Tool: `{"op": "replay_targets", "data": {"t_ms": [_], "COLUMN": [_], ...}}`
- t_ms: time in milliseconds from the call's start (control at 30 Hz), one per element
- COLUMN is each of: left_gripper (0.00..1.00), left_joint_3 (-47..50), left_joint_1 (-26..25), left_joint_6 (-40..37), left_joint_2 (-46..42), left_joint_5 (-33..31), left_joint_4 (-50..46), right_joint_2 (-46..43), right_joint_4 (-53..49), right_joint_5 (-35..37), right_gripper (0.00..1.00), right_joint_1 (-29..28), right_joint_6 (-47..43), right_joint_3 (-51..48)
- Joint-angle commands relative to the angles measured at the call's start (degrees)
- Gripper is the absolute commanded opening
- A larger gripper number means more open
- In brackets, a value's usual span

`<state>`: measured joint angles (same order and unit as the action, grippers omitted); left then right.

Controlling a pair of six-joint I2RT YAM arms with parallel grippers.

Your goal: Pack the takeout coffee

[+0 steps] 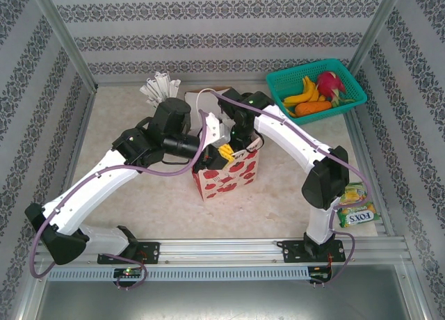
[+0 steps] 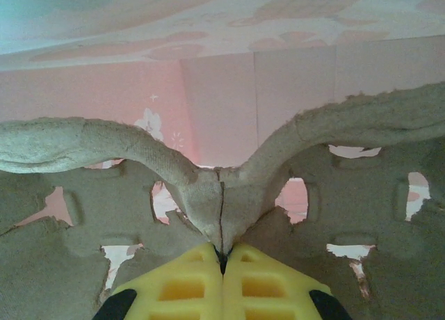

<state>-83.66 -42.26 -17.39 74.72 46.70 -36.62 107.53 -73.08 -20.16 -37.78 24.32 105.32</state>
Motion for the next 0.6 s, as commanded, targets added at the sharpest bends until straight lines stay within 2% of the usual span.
{"op": "replay_targets", "data": {"t_ms": [0,267,367,433,567], "left_gripper": [0.17,0.17,0.15,0.08,0.1], "left_joint_3": [-2.7,-3.1,-2.0,-0.4,3.5], "left_joint_1": [-1.7,-2.0,-2.0,-1.9,-1.5], "left_joint_6": [-5.2,-7.0,-4.3,-1.4,1.8], "left_joint_2": [1.6,1.9,1.4,0.5,-2.7], "left_joint_5": [3.5,4.0,0.6,-2.9,-8.2], "left_joint_4": [-3.1,-2.4,1.2,4.9,11.0], "right_joint_2": [0.8,1.8,1.4,1.2,0.8], "right_joint_4": [0.5,-0.1,0.4,1.0,2.7], "right_joint_5": [2.7,4.3,5.0,5.5,4.6], "right_gripper": [0.0,0.0,0.0,0.0,0.0], "right_joint_1": [-0.9,-1.7,-2.4,-2.8,-3.2], "right_joint_6": [2.8,3.0,2.2,1.7,0.7], "right_joint_3": [-1.0,-1.9,-2.7,-3.5,-5.3]}}
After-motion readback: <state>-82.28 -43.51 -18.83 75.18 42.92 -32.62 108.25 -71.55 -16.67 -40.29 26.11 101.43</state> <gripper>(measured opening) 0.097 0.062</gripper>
